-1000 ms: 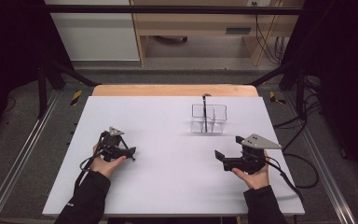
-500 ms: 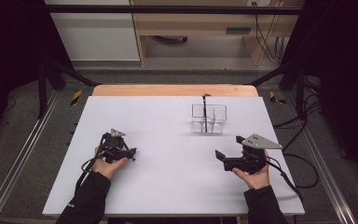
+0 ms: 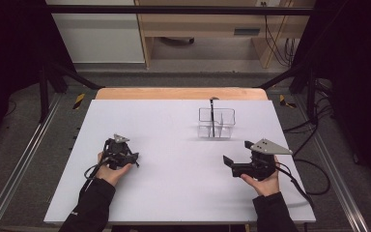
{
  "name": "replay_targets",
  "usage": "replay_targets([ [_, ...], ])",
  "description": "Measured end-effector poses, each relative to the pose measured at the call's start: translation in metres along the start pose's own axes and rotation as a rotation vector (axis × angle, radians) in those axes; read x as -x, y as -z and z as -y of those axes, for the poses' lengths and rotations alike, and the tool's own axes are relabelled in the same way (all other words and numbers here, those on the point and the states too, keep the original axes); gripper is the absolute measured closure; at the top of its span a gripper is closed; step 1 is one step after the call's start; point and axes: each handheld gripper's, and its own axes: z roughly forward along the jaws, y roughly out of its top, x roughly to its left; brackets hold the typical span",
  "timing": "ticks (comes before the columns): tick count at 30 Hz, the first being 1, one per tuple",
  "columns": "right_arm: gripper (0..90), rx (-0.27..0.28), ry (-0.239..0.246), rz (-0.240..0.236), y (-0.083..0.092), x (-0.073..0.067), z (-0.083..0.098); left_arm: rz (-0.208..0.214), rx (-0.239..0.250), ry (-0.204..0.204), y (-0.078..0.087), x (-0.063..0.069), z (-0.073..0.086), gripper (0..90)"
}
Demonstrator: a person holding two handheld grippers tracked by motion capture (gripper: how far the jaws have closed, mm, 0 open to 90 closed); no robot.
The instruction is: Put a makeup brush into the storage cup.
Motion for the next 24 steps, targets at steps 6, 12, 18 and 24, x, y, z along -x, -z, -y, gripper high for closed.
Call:
replay_targets([
  [6,4.1,-0.006,0.0,-0.001,-0.0011,-0.0005,0.0005,0.009,0.0,0.006,0.0021,-0.0013,0.0016,58.4],
  [12,4.1,-0.008,0.0,0.0,-0.0017,-0.0006,0.0008,0.046,-0.003,0.023,0.0048,-0.0046,0.0029,63.7],
  [18,4.1,-0.012,0.0,-0.001,-0.0023,-0.0008,0.0012,0.077,-0.008,0.026,0.0063,-0.0054,0.0044,71.2],
  [24,4.1,-0.015,0.003,0.0,-0.0032,-0.0008,0.0015,0.083,-0.02,0.005,0.0077,-0.0052,0.0054,78.6],
])
